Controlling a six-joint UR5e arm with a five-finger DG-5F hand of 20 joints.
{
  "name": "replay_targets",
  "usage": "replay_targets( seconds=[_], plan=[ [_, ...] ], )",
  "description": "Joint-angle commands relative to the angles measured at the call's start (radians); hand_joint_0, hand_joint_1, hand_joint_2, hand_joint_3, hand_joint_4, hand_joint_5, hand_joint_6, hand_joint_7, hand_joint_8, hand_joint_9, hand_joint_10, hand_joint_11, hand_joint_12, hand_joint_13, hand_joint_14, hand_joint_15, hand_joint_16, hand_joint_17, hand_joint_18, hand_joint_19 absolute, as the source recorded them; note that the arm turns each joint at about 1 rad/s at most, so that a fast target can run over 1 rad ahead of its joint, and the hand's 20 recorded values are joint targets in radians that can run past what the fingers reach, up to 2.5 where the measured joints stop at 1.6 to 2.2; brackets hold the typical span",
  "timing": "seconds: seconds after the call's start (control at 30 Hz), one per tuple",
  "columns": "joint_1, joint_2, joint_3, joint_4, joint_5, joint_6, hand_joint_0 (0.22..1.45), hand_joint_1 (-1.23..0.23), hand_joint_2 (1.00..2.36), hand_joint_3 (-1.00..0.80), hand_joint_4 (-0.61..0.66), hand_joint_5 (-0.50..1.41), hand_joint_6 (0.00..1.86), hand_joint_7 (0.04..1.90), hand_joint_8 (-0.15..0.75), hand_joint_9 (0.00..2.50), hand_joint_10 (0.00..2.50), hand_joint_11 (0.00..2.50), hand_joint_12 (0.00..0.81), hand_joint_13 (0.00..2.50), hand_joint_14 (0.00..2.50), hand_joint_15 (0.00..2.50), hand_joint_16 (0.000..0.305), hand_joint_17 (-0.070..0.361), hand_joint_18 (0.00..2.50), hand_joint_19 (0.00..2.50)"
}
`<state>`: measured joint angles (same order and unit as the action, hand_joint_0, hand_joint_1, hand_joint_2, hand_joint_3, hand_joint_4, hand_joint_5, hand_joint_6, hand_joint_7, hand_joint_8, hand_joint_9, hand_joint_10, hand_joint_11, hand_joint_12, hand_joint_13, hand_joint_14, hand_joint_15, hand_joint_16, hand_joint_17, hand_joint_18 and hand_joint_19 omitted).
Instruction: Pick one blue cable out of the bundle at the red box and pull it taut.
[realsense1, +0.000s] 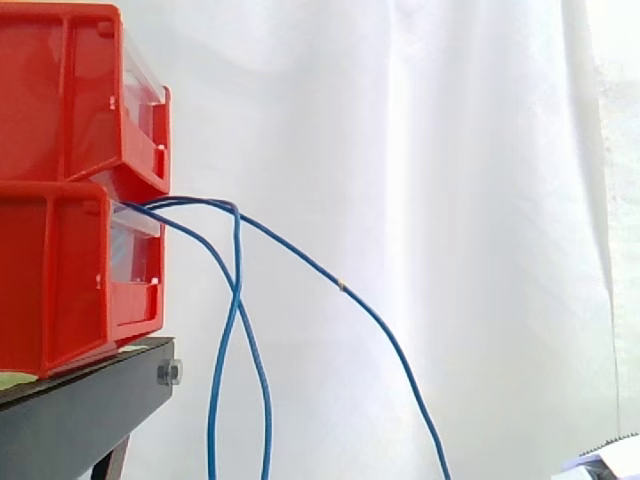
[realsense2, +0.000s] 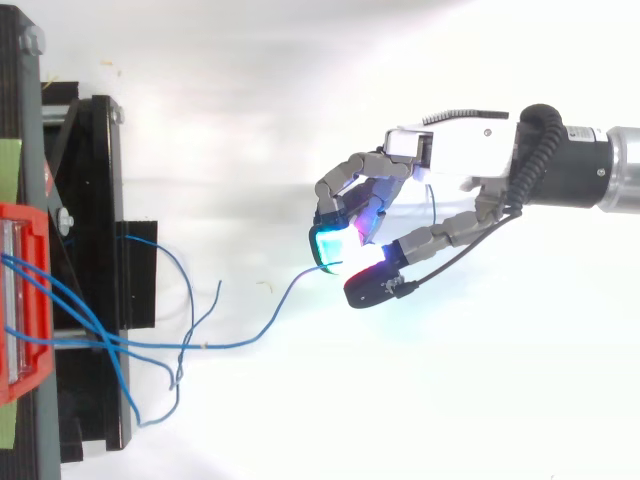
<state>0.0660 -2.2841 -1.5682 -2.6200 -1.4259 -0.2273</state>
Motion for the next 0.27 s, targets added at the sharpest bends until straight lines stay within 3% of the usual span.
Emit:
replay_targets(
  seconds=[0.0,0.23],
  plan=[
    [0.000,0.000,-0.001,0.000,-0.001,-0.001,0.57,-0.84,1.17,-0.05,0.09,-0.08,0.88,1.26,0.401,1.06,0.01,0.71,0.391,0.61,0.01,0.30,0.064,0.145,0.66,0.36],
    [0.000,0.000,0.000,0.000,-0.001,0.000,0.58,-0.84,1.15,-0.05,0.09,-0.08,0.88,1.26,0.399,1.06,0.01,0.70,0.391,0.61,0.01,0.30,0.064,0.144,0.66,0.36]
  ],
)
